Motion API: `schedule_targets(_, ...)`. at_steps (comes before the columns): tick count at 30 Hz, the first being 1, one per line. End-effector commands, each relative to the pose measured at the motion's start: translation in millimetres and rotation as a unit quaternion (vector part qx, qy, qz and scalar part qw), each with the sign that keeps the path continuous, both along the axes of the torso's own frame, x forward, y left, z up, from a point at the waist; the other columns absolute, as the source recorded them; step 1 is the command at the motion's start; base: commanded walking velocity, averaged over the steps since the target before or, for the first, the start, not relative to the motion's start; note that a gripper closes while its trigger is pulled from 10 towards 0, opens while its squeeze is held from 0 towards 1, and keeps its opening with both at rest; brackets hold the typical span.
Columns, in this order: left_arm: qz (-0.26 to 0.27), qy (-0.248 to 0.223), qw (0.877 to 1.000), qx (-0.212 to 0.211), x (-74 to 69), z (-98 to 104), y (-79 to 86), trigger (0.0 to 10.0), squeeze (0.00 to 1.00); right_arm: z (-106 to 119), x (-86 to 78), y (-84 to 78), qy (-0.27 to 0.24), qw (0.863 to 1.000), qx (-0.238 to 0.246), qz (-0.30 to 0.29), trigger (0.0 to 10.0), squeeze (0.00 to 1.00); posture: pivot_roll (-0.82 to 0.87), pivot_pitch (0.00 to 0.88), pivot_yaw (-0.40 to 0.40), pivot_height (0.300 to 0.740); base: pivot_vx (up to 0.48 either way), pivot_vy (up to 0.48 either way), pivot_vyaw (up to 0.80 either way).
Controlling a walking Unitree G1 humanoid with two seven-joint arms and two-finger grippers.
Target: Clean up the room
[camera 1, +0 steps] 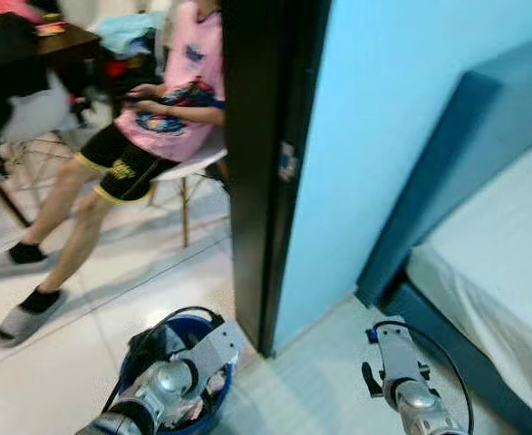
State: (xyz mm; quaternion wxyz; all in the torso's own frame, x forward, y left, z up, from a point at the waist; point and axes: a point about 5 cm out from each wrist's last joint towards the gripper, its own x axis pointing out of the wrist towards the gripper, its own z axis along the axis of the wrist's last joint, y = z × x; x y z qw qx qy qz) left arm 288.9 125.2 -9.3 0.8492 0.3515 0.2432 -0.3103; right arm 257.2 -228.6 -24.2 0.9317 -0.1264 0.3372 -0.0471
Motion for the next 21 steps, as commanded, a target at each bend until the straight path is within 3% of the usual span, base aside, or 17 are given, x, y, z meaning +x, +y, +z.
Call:
schedule_targets(1,0.028,0.002,0.998,0.059,-3.5,-7,16.9,10.0,0.0,0,-0.5,5.7,-0.004,1.0,0.008,0.007,10.0,0.0,-0.28,0.123,0.034,0.74,0.0,0.0,0.0)
schedule_targets(6,0.068,0.0,0.994,0.086,-2.1,-8,26.9,10.0,0.0,3,0.8,10.0,-0.014,1.0,0.008,0.018,10.0,0.0,-0.29,0.126,0.028,0.74,0.0,0.0,0.0)
schedule_targets(9,0.11,0.004,0.987,0.116,-3.3,-10,41.4,10.0,0.0,5,0.7,12.8,-0.018,0.999,0.007,0.032,10.0,0.0,-0.31,0.129,0.019,0.74,0.0,0.0,0.0)
schedule_targets(16,0.171,0.012,0.979,0.111,-3.5,-9,55.6,10.0,0.0,7,-2.3,13.5,-0.018,0.999,0.003,0.041,10.0,0.0,-0.32,0.138,0.011,0.74,0.0,0.0,0.0)
schedule_targets(21,0.186,-0.021,0.978,0.095,7.8,1,52.4,10.0,0.0,10,-5.8,12.9,-0.022,0.999,-0.008,0.045,10.0,0.0,-0.34,0.15,-0.004,0.74,0.0,0.0,0.0)
